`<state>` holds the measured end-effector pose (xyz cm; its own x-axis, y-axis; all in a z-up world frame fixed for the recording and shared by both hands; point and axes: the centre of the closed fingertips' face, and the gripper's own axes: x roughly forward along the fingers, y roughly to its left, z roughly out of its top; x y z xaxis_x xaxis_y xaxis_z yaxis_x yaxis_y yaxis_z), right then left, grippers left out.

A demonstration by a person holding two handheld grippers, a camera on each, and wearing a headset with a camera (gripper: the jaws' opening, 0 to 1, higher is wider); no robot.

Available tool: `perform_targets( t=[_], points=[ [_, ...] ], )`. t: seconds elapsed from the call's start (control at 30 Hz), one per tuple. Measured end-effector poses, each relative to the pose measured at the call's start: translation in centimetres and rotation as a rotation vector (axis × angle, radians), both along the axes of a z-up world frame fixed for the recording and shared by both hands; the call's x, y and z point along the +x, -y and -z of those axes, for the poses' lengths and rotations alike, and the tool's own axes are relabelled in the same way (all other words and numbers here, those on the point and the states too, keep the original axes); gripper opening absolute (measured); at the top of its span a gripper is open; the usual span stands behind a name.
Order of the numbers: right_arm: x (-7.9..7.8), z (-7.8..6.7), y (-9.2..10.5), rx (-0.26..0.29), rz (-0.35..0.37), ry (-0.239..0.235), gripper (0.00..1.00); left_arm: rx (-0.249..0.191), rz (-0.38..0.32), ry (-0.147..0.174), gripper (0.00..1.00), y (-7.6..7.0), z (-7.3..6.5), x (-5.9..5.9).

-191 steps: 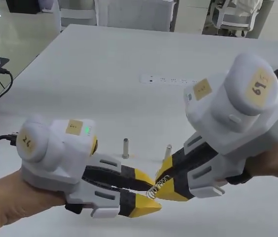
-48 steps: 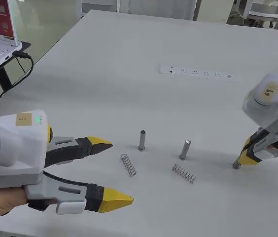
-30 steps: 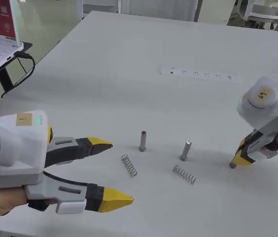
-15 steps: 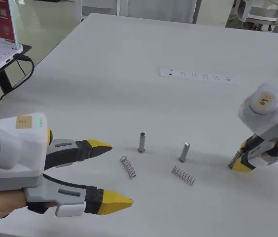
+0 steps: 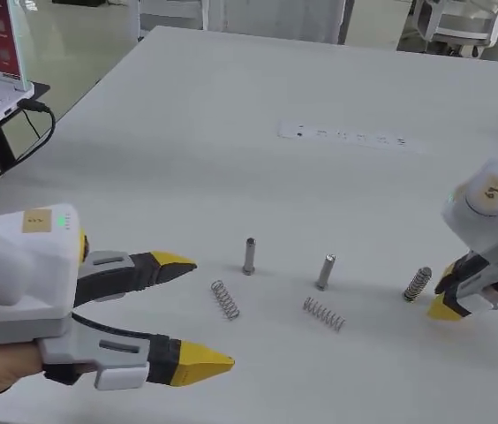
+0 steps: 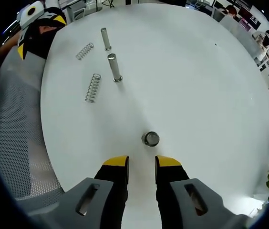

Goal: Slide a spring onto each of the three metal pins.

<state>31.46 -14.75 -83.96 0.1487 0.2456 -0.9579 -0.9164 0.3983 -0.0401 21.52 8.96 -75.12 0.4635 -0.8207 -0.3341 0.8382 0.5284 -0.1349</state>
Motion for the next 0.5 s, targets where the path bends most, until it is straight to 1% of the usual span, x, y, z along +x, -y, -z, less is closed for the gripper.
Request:
perform_targets(
  t=[0.2, 0.27, 0.4, 0.5],
  points=[
    [-1.2, 0.1, 0.3, 0.018, 0.018, -0.002, 0.2, -0.001, 0.006, -0.001, 0.67, 0.3, 0.1, 0.1],
    [-1.6, 0.1, 0.2, 0.028, 0.025, -0.006, 0.2, -0.001, 0.008, -0.001, 0.67, 0.3, 0.1, 0.1],
    [-1.9, 0.0, 0.0, 0.036, 0.025, -0.002, 0.2, -0.001, 0.011, 0.0, 0.67, 0.4, 0.1, 0.0],
    [-2.3, -0.1, -0.4, 0.053, 0.029, -0.001, 0.2, 0.0, 0.012, 0.001, 0.67, 0.4, 0.1, 0.0]
  ],
)
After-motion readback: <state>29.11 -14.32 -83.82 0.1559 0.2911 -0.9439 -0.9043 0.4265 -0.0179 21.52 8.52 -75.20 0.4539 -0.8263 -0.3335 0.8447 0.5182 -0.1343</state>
